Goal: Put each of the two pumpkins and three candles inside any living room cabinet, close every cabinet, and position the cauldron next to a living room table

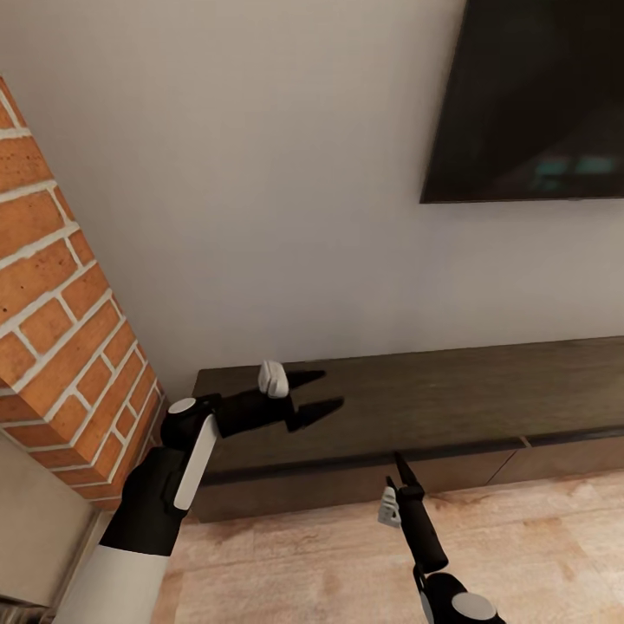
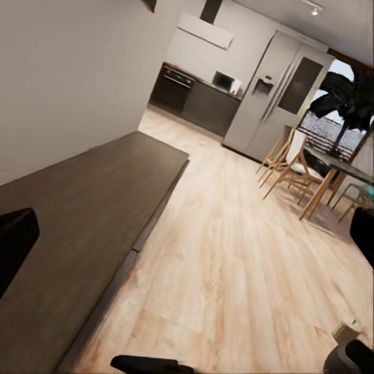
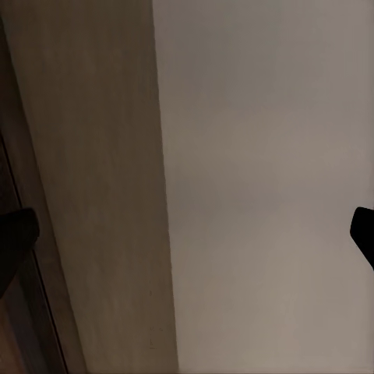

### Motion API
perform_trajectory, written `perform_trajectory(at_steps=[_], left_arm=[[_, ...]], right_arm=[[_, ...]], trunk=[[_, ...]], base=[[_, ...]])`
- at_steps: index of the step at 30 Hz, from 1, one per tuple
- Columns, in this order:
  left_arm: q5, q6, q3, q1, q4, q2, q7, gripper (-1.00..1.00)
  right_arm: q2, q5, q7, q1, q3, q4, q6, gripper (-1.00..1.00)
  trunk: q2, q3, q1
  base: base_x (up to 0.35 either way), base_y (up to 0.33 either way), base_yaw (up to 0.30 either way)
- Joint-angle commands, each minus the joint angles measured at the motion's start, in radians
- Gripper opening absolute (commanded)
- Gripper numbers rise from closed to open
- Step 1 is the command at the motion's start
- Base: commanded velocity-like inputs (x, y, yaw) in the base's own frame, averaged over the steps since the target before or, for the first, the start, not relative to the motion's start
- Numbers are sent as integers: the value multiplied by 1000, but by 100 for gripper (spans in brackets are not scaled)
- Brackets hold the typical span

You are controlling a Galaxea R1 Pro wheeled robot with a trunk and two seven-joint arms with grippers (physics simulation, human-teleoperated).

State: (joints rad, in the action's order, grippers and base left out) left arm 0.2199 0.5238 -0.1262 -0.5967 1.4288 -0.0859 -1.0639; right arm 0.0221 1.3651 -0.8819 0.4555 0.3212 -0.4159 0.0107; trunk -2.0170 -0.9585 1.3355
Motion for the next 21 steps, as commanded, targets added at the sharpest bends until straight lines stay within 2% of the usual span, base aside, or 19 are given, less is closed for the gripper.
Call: perform_trajectory(at_steps=[1, 9, 21], left_arm=[[0, 2, 1, 0, -2, 0, -21, 100], [0, 1, 2, 3, -6, 0, -50, 100], [3, 3, 3, 7, -15, -2, -48, 100]], right_arm=[[0, 0, 2, 1, 1, 0, 1, 100], [0, -1, 4, 2, 4, 0, 2, 100], [2, -4, 3, 2, 3, 0, 3, 100]], trunk=[[0, 0, 0], [0, 0, 0], [0, 0, 0]], base=[[0, 0, 0], [0, 0, 0], [0, 0, 0]])
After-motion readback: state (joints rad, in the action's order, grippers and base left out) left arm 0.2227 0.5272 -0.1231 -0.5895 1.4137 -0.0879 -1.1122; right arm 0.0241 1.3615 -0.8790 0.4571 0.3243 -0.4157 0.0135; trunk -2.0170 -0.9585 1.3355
